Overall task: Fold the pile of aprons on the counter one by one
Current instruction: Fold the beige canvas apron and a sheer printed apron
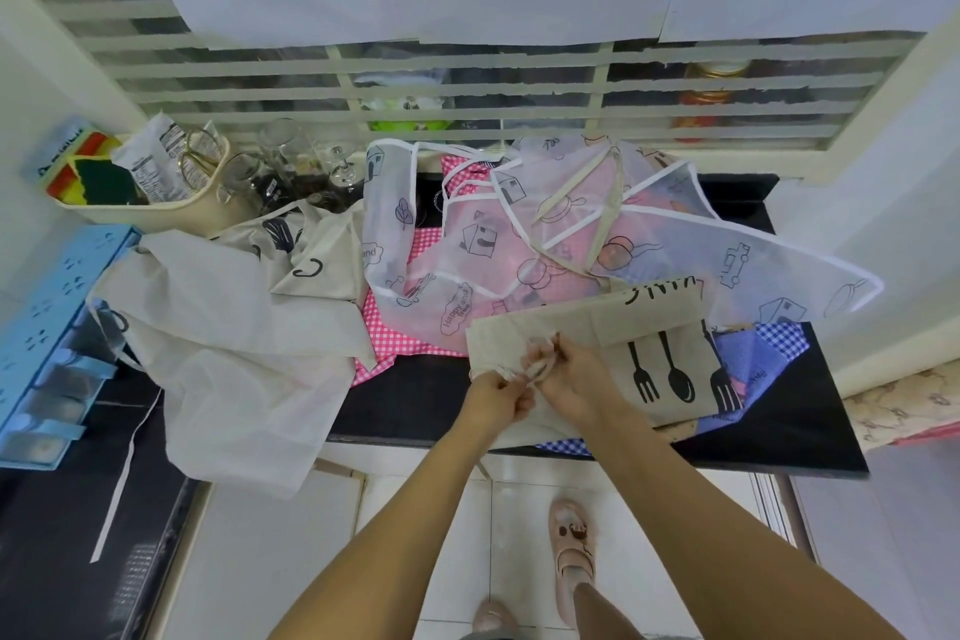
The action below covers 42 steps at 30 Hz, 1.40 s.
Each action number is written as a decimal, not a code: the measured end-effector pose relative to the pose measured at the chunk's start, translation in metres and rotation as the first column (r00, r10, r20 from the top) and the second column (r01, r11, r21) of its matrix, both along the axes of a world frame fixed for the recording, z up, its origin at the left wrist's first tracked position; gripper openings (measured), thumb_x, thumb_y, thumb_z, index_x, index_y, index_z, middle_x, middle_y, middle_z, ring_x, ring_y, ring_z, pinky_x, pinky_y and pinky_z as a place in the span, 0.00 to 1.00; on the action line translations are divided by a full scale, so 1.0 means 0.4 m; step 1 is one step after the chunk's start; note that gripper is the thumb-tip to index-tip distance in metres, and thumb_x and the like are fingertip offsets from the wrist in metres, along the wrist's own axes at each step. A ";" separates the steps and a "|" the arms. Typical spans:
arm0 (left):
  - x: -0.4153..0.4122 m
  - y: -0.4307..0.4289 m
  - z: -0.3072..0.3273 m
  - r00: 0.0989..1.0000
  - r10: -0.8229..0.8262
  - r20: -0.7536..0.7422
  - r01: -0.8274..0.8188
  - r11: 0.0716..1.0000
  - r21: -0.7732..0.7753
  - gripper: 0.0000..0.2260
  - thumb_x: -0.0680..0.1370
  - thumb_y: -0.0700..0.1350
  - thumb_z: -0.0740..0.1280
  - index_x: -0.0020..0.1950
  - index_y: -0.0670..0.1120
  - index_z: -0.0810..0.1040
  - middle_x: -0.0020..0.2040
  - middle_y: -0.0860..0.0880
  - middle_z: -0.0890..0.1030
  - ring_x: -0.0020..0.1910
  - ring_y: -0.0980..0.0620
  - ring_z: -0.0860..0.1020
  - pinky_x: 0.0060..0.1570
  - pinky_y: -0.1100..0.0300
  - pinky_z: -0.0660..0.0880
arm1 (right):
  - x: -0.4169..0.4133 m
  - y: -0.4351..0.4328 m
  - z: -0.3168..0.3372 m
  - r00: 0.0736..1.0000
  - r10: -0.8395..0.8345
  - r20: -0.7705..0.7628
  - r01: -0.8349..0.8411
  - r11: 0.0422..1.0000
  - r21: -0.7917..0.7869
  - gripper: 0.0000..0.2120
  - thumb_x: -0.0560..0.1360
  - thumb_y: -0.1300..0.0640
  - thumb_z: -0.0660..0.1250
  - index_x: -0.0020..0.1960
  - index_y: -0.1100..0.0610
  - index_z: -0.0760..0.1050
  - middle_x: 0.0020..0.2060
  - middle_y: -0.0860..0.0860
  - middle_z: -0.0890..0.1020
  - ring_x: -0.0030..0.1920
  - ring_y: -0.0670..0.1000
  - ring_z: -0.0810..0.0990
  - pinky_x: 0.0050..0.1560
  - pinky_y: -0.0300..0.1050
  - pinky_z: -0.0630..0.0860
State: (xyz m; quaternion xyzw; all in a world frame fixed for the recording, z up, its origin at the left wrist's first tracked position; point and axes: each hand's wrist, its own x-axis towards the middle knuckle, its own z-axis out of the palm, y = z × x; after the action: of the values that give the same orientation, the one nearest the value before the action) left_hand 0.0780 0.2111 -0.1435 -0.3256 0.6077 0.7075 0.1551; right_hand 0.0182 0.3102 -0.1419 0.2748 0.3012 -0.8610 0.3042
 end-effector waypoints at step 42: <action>-0.028 -0.005 -0.099 0.418 -0.799 0.433 0.517 -0.184 -0.836 0.27 0.79 0.57 0.34 0.78 0.54 0.42 0.78 0.58 0.42 0.78 0.52 0.41 0.69 0.44 0.30 | 0.177 0.131 -0.198 0.232 0.973 -0.015 0.448 -0.093 0.889 0.47 0.71 0.31 0.61 0.77 0.62 0.52 0.75 0.59 0.57 0.77 0.52 0.42 0.74 0.46 0.43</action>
State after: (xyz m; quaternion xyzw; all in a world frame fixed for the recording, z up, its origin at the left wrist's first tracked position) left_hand 0.0669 0.2092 -0.1833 0.1164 0.9690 0.0608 0.2092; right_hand 0.0889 0.3626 -0.2210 -0.2375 0.9481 -0.2039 0.0556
